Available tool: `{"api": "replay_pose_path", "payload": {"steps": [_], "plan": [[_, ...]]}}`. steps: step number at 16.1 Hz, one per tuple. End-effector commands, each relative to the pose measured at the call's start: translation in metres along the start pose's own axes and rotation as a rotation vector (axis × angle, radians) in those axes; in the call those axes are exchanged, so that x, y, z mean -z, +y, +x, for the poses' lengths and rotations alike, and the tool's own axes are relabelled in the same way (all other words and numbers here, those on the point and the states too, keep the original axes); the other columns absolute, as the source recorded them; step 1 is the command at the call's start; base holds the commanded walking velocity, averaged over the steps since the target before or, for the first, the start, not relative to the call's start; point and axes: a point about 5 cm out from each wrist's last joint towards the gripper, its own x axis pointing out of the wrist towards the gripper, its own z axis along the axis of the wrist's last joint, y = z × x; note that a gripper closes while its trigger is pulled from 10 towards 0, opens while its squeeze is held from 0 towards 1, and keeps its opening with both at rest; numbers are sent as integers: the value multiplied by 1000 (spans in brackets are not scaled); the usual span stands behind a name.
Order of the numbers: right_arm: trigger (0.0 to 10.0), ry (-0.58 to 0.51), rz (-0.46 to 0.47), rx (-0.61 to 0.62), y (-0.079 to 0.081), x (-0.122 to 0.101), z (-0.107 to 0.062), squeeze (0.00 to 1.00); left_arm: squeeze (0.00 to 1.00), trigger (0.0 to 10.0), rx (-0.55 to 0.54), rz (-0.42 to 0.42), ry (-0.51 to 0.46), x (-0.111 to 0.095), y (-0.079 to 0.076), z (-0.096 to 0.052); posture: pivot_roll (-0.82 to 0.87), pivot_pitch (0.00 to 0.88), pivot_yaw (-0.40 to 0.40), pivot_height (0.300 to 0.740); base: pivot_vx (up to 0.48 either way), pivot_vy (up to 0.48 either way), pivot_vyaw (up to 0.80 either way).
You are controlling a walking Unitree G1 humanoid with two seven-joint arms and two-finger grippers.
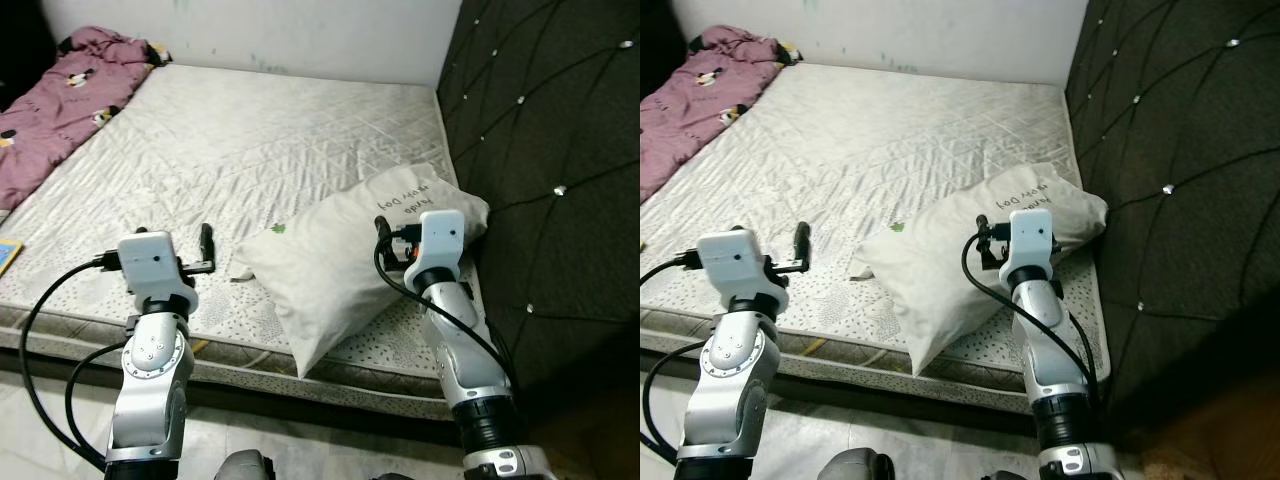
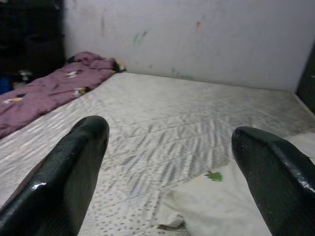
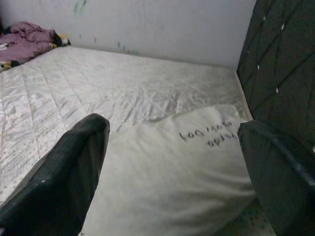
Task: Clean up the room
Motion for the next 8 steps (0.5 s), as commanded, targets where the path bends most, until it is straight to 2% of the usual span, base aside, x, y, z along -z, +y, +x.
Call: {"api": "replay_pose_path", "payload": {"steps": [1, 5, 8], "plan": [[10000, -2, 8, -5, 1, 0, -3, 0, 0, 10000, 6, -1, -4, -2, -1, 1, 59, 20, -2, 740, 0, 0, 0], [10000, 3, 7, -16, 1, 1, -4, 0, 0, 10000, -13, -9, 17, 4, 0, -4, 54, 30, -9, 740, 0, 0, 0], [10000, -1, 3, -20, 0, -1, -2, 0, 0, 10000, -6, -16, 14, 3, -4, -2, 50, 34, -9, 740, 0, 0, 0]]}}
